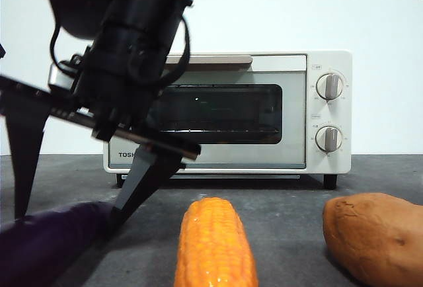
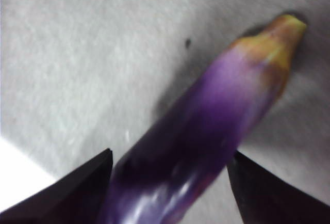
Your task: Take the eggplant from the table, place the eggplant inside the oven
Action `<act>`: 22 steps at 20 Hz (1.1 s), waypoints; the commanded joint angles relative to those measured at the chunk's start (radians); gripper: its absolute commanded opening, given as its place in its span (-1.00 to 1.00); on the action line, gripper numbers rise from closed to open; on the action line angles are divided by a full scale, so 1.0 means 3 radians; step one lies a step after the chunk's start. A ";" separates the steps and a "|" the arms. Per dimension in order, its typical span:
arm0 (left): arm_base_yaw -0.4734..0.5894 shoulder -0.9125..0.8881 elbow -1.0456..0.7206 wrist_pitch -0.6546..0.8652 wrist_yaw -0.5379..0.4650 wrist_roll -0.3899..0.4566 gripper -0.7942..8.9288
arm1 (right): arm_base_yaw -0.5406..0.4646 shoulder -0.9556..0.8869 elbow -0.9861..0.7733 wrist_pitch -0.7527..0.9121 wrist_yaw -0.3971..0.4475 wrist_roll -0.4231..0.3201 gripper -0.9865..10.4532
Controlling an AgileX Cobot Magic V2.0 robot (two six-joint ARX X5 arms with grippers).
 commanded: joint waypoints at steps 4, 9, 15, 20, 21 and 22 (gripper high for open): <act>-0.0005 0.0020 0.0056 0.0005 0.0005 0.0074 -0.82 | 0.0076 0.0187 0.0098 0.0094 0.0014 -0.0065 -0.48; 0.0001 0.0020 0.0060 -0.0033 0.0003 0.0168 -0.82 | 0.0094 0.0178 0.0387 -0.0209 -0.0022 -0.0256 -0.57; 0.0084 0.0020 0.0141 -0.0037 0.0004 0.0167 -0.82 | 0.0092 0.0178 0.1253 -0.1572 0.0164 -0.1151 -0.57; 0.0061 0.0020 0.0264 0.0003 0.0006 0.0080 -0.82 | 0.0108 -0.0032 0.1489 -0.2017 0.0463 -0.1681 -0.57; 0.0046 0.0020 0.0278 0.0031 0.0006 0.0056 -0.82 | 0.0118 -0.0132 0.1483 -0.2017 0.0526 -0.1696 -0.57; 0.0041 0.0020 0.0281 0.0074 0.0006 0.0041 -0.82 | 0.0142 -0.0220 0.1479 -0.2017 0.0618 -0.1708 -0.57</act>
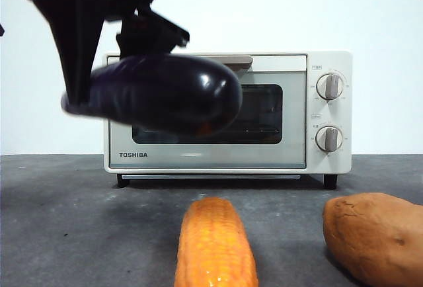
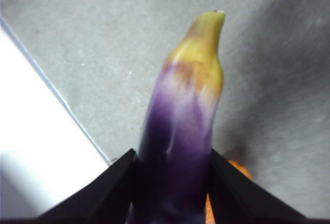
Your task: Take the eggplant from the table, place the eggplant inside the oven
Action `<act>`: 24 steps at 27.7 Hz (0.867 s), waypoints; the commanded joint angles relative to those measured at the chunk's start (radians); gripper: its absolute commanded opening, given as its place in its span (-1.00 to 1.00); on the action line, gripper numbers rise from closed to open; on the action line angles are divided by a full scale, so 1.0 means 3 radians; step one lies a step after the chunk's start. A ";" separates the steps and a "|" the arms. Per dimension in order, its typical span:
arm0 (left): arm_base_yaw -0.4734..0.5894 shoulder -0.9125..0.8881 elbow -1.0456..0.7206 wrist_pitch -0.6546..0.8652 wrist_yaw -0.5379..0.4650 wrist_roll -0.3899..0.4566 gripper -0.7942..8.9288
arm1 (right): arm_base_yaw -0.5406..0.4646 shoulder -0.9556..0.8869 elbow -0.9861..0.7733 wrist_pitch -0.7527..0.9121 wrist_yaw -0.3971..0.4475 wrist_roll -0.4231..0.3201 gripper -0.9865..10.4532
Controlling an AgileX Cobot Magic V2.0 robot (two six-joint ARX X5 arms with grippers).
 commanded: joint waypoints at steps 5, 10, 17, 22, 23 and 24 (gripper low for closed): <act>-0.0079 0.0029 0.0078 0.0361 0.0067 -0.0281 -0.82 | 0.0121 -0.0772 0.0066 -0.0258 0.0729 -0.0397 -0.57; -0.0371 0.0207 0.0179 0.0598 0.0079 -0.0418 -0.82 | 0.0116 -0.1348 0.0057 -0.0262 0.1020 -0.0488 -0.57; -0.0818 0.0671 0.0614 0.0589 0.0078 -0.0375 -0.82 | 0.0117 -0.1986 -0.0029 -0.0262 0.1156 -0.0484 -0.57; -0.1120 0.1167 0.1043 0.0568 0.0076 -0.0295 -0.82 | 0.0117 -0.2407 -0.0234 -0.0261 0.1157 -0.0440 -0.57; -0.1164 0.1260 0.1125 0.0562 0.0076 -0.0276 -0.82 | 0.0117 -0.2475 -0.0287 -0.0261 0.1157 -0.0415 -0.57; -0.1212 0.1376 0.1233 0.0540 0.0076 -0.0262 -0.82 | 0.0117 -0.2560 -0.0360 -0.0261 0.1157 -0.0389 -0.57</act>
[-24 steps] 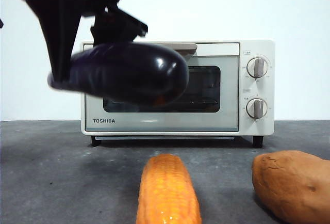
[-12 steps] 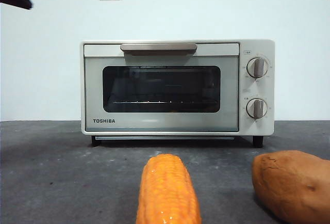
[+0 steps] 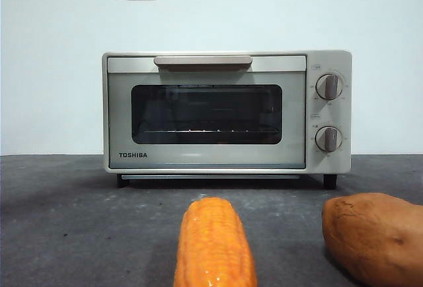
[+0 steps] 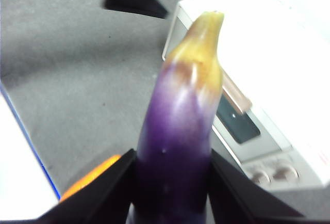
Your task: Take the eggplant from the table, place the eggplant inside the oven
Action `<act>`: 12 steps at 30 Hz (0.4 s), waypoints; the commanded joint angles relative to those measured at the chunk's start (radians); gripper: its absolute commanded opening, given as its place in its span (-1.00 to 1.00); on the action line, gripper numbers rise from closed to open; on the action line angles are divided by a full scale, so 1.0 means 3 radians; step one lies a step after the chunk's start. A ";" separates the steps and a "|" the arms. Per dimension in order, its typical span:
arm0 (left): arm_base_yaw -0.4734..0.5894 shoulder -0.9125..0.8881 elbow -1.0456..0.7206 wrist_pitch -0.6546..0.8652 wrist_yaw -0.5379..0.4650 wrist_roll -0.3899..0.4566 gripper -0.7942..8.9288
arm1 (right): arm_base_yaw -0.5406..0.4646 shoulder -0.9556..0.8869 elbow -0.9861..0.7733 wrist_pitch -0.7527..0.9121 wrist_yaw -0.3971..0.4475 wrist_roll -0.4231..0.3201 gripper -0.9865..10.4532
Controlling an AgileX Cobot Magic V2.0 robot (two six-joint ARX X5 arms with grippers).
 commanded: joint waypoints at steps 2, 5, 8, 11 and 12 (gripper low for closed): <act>-0.0163 0.0418 0.0432 -0.0075 0.0010 0.0139 -0.82 | 0.0038 -0.0219 -0.0205 -0.0261 0.0017 0.0116 -0.57; -0.0296 0.0768 0.0802 -0.0312 -0.0052 0.0275 -0.82 | 0.0039 -0.0465 -0.0464 -0.0261 0.0104 0.0223 -0.57; -0.0398 0.1090 0.1146 -0.0554 -0.0139 0.0398 -0.82 | 0.0039 -0.0706 -0.0730 -0.0261 0.0278 0.0341 -0.57; -0.0498 0.1353 0.1409 -0.0694 -0.0224 0.0512 -0.82 | 0.0038 -0.0946 -0.0974 -0.0261 0.0415 0.0506 -0.57; -0.0532 0.1436 0.1481 -0.0726 -0.0268 0.0540 -0.82 | 0.0039 -0.1029 -0.1047 -0.0261 0.0450 0.0561 -0.57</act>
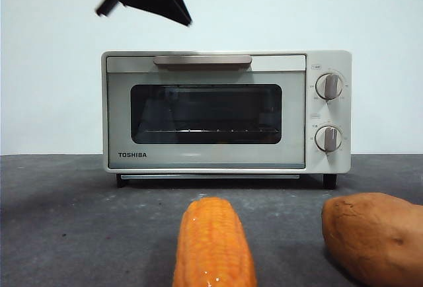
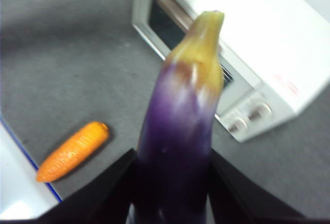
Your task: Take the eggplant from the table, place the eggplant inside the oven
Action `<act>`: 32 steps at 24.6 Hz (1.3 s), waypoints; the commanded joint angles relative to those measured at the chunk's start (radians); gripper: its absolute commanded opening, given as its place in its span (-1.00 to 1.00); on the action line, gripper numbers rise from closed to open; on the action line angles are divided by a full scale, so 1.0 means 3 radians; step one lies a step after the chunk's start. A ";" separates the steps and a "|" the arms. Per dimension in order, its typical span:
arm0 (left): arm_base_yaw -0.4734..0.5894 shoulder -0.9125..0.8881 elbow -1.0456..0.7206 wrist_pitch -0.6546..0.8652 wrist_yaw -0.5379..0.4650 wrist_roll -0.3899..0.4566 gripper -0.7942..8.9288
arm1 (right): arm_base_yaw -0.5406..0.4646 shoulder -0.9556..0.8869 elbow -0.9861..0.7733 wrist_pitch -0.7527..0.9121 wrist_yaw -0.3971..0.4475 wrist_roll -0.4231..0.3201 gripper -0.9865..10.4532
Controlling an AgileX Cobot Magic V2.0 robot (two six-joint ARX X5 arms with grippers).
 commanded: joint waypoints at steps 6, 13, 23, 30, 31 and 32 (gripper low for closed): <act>-0.0196 0.0479 0.0407 -0.0193 -0.0407 0.0310 -0.82 | 0.0039 -0.0497 -0.0327 -0.0261 0.0153 0.0435 -0.57; -0.0298 0.0566 0.0418 -0.0495 -0.0665 0.0440 -0.82 | 0.0039 -0.0710 -0.0379 -0.0259 0.0153 0.0543 -0.57; -0.0621 0.0565 0.0430 -0.1616 -0.0464 0.0580 -0.82 | 0.0039 -0.0724 -0.0379 -0.0258 0.0395 0.0546 -0.57; -0.1005 0.0563 0.0443 -0.2186 -0.0465 0.0848 -0.82 | 0.0039 -0.0718 -0.0379 -0.0253 0.0571 0.0594 -0.57; -0.1040 0.0563 0.0443 -0.2148 -0.0468 0.0848 -0.82 | 0.0039 -0.0717 -0.0379 -0.0249 0.0563 0.0594 -0.57; -0.1054 0.0563 0.0443 -0.2082 -0.0477 0.0832 -0.82 | 0.0039 -0.0708 -0.0379 -0.0235 0.0562 0.0593 -0.57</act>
